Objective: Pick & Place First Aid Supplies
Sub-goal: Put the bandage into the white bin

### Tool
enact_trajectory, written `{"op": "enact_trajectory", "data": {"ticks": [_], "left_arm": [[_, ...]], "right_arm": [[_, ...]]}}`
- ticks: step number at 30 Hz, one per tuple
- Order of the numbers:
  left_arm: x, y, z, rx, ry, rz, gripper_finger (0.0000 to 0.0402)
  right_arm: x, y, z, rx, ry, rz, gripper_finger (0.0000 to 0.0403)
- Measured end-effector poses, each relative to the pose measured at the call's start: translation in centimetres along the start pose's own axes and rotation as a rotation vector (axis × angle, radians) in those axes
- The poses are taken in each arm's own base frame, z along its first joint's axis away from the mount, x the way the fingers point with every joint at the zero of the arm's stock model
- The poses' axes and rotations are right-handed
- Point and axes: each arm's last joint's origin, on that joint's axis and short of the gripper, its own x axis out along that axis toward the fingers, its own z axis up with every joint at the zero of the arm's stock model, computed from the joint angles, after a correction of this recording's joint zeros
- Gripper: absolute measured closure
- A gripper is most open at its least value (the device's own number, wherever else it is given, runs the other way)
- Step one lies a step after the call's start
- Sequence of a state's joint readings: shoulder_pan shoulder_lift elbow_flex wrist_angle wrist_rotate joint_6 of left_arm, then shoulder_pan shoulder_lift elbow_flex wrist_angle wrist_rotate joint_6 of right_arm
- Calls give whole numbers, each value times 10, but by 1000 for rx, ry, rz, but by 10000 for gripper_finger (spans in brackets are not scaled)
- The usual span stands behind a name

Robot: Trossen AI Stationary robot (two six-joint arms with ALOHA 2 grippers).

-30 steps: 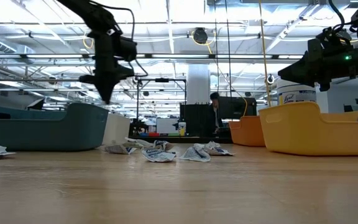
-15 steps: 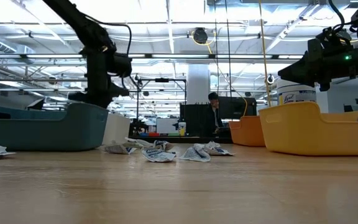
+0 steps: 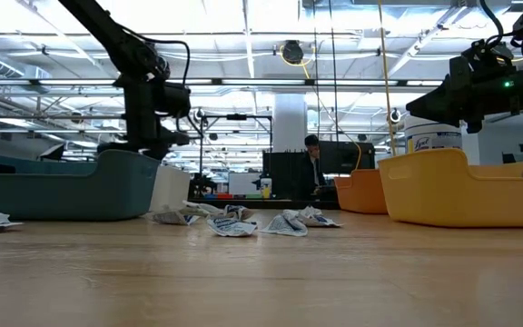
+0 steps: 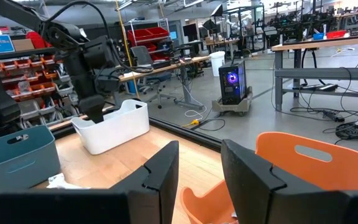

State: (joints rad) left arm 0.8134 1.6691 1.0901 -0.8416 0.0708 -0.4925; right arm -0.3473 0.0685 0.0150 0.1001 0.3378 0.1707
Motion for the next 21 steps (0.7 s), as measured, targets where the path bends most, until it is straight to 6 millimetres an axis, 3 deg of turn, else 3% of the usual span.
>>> {"op": "enact_trajectory", "data": {"ticks": [4, 9, 17, 21], "left_arm": [[-6, 0, 3, 23, -24, -13, 214], [-26, -5, 10, 187, -66, -31, 150], [-51, -14, 12, 539, -54, -15, 109], [-56, -17, 8, 624, -21, -9, 101]], "right_arm": [[0, 0, 0, 0, 0, 0, 286], [0, 0, 0, 0, 0, 0, 286], [0, 0, 0, 0, 0, 0, 287], [0, 0, 0, 0, 0, 0, 286]]}}
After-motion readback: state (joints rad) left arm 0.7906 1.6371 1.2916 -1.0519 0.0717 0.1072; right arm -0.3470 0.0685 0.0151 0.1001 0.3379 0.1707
